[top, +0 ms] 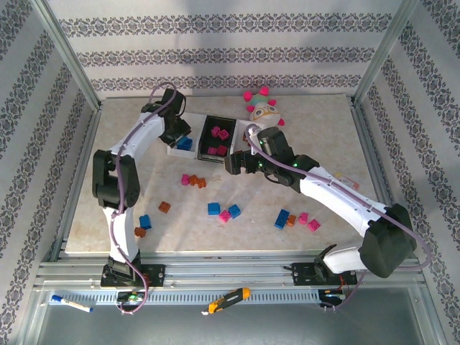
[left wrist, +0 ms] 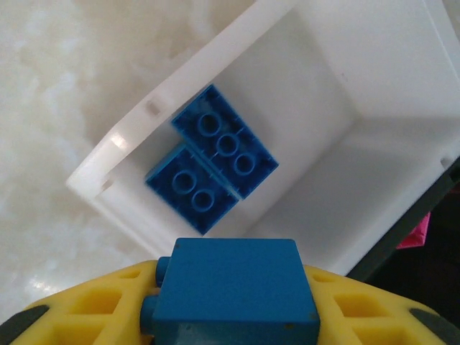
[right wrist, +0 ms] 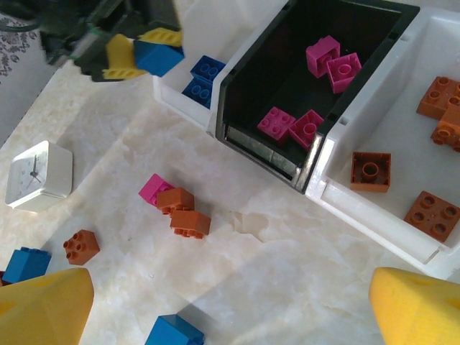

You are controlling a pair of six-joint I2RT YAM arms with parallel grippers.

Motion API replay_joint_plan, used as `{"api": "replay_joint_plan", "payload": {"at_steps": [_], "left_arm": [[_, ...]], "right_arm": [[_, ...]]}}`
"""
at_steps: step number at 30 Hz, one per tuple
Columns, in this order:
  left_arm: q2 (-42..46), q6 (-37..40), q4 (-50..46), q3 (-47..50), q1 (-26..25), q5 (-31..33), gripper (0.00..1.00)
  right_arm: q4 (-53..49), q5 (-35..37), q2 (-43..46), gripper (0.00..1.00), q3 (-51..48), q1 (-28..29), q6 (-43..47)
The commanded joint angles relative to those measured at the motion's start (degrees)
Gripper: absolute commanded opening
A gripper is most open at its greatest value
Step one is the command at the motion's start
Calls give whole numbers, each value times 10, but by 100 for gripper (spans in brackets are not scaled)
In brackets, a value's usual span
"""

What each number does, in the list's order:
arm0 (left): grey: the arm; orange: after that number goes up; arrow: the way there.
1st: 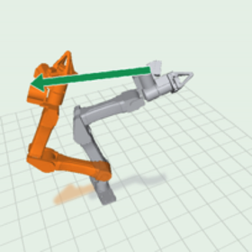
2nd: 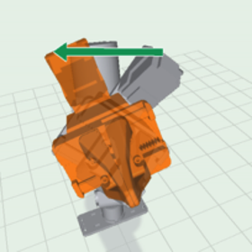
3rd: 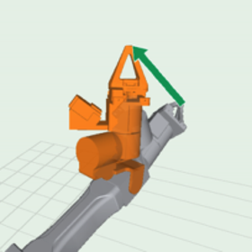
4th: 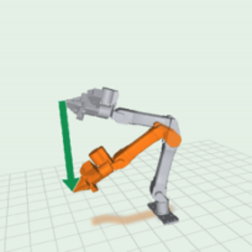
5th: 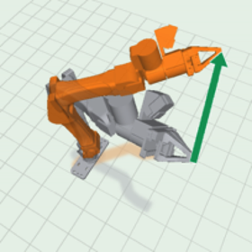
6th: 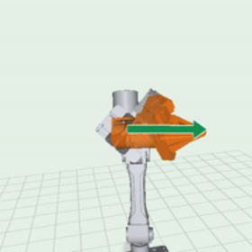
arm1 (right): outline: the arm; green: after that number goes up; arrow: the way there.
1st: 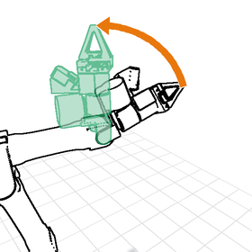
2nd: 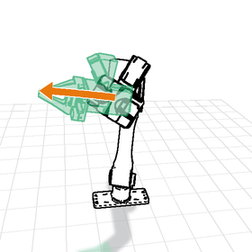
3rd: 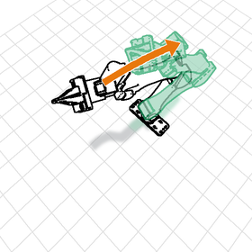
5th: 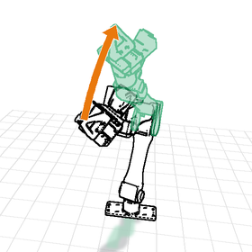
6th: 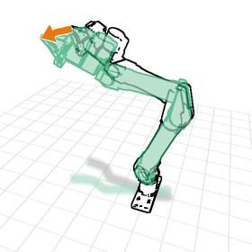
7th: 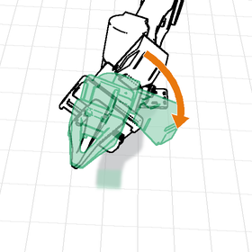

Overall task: Sort the legos into containers by color
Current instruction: Place the lego in the container.

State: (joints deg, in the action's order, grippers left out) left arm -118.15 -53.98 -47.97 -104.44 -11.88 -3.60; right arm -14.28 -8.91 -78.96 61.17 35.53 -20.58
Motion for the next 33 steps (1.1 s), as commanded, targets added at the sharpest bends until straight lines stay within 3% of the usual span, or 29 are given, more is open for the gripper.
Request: {"api": "replay_joint_plan", "payload": {"at_steps": [1,4,6,9,13,18,23,28,33], "left_arm": [[-48,49,-65,-83,7,-14,46],[-85,57,-87,-138,9,-15,51],[-93,60,-91,-158,9,-14,62],[-79,73,-87,-161,8,-13,86],[-20,126,-66,-118,3,8,99],[98,256,31,19,-22,-9,99],[244,386,199,218,-70,-94,99],[350,461,319,355,-140,-153,99],[415,514,418,449,-222,-193,99]], "right_arm": [[-1,13,-6,98,20,5,6],[-5,14,-4,97,18,2,-5],[-7,15,1,98,16,-1,-6],[-23,32,9,97,11,-1,-13],[-84,106,22,96,-3,-9,-77],[-163,158,58,96,-47,-23,-147],[-196,193,126,95,-117,-39,-175],[-248,199,193,92,-178,-83,-197],[-294,184,242,81,-221,-144,-197]]}}
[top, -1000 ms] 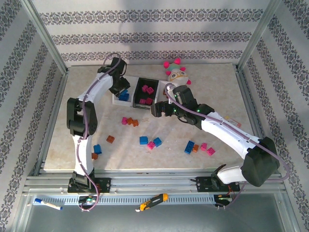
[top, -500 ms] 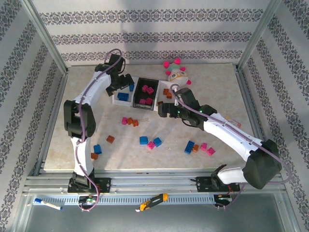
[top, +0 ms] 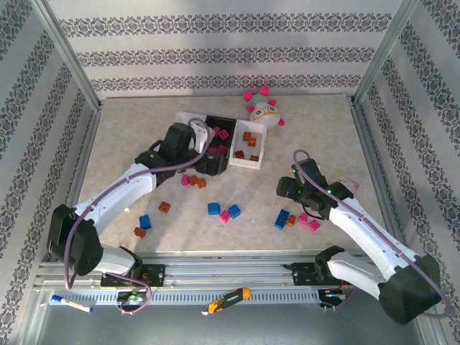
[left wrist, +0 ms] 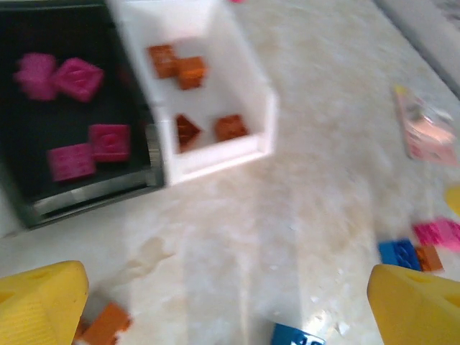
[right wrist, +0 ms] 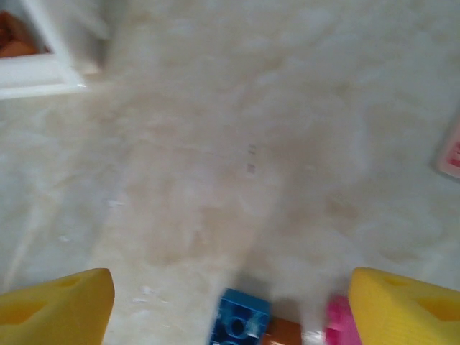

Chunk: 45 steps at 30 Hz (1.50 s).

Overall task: Sort the legos into containers by color
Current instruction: Place the lego in the container, then pick up the lego from the bottom-right of the table.

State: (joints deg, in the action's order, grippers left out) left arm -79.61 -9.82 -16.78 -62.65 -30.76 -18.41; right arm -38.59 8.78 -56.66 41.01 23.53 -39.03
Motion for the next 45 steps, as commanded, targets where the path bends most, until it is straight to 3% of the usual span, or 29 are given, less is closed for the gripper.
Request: {"api": "replay_joint_plan", "payload": {"at_steps": [1,6,13,24,30,32,35,40,45], "left_arm": [[37,85,116,43,-46,-48,99],[58,137,147,86,-96,-93,99],[63,166,146,102,-113,-133,99],[46,180,159,93,-113,-145,99],[37,170,172,95,-113,-147,99],[38,169,176,96,-113,-146,99],[39,168,182,100,-113,-142,99],[39,166,191,107,-113,-139,99],[39,164,199,111,-113,-132,99]], "right_arm": [[-60,6,23,78,-23,-34,-12],[-75,-28,14,63,-48,-72,5],[-71,-39,-15,48,-81,-77,-2],[12,-104,-58,42,-120,-92,11],[10,-96,-91,32,-105,-94,23],[9,-89,-93,33,-104,-94,24],[13,-81,-100,43,-104,-99,25],[16,-74,-134,45,-92,-105,37],[10,-68,-158,30,-72,-106,52]]}}
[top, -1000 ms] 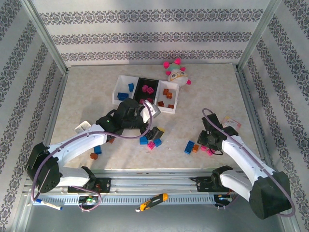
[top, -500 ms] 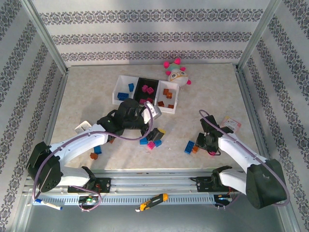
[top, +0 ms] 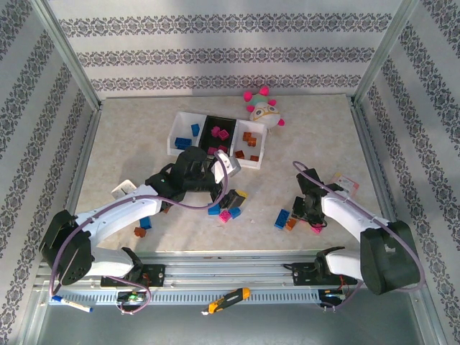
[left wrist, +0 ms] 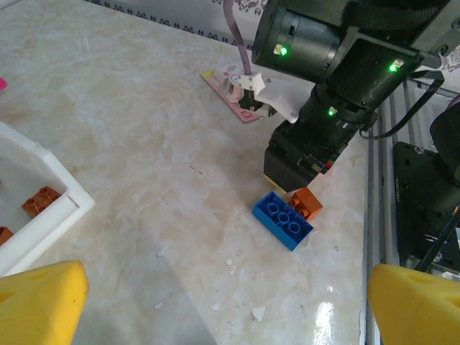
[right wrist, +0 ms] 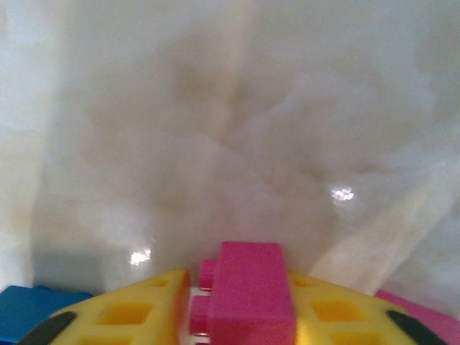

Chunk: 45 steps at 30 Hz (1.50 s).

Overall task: Sort the legos into containers by color
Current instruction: Pick up the lego from the bottom-right of the table, then place the lego in the container.

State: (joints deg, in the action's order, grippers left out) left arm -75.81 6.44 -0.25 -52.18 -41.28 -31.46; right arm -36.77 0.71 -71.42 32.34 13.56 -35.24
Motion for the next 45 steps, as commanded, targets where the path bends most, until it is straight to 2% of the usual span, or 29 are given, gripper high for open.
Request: {"api": "replay_joint_plan", "payload": {"at_steps": [1,3,5,10,13,17,21,27,35,39,43,45], "left_arm": [[2,-1,37,8,-8,0,99],[6,-8,49,16,-7,6,99],[11,-14,53,24,-8,17,99],[42,-42,65,53,-7,67,99],[72,-62,82,87,-4,108,99],[111,-72,72,115,8,133,99],[153,-65,58,138,19,166,99],[194,-57,49,159,29,227,99],[222,-123,117,207,35,314,99],[224,-135,135,215,35,331,99],[213,-109,134,205,36,303,99],[203,-85,138,199,36,263,99]], "right_arm": [[-12,15,-9,26,19,-7,14],[-22,16,2,17,29,-6,14],[-25,4,18,13,39,-6,11],[-13,-29,43,13,95,12,12],[28,-30,24,13,146,43,11],[103,-9,-48,13,235,103,33],[169,-5,-159,14,339,146,60],[190,-8,-335,15,511,178,92],[188,-25,-491,16,669,181,89],[168,-36,-530,24,722,182,97],[158,-39,-513,51,731,179,107],[158,-34,-486,58,714,177,110]]}}
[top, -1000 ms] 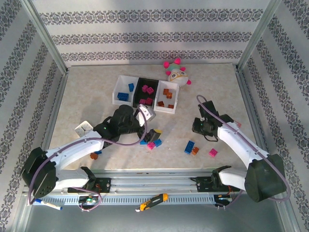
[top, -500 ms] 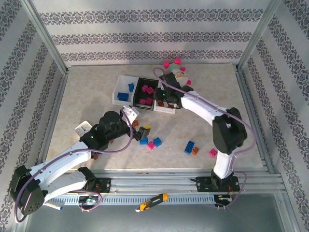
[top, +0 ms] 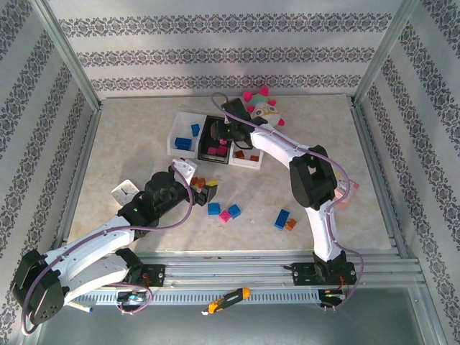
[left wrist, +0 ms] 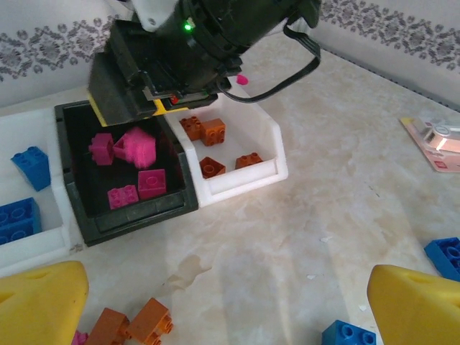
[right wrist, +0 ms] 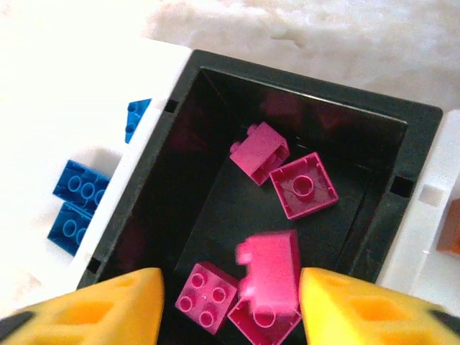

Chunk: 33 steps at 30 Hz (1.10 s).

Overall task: Sort the legos into containers by color
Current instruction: Place the lego in the container, then pick up the lego from the bottom-right of the table.

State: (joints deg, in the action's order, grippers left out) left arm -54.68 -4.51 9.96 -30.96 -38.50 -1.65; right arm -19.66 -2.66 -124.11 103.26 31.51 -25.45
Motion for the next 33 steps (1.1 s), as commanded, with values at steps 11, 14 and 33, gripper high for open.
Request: {"api": "replay_joint_plan", "payload": {"at_steps": [11,14,33], "left_arm": [[-129,102,78,-81,6,-208,99],[-172,126,58,-118,7,-273,99],[-285,154,59,-200,1,-423,99]], "right_arm": [[-12,91,356,68,-340,-47,-32],[-38,108,462,69,-444,-80,-62],[-286,95,699,76,-711,-236,-195]]}}
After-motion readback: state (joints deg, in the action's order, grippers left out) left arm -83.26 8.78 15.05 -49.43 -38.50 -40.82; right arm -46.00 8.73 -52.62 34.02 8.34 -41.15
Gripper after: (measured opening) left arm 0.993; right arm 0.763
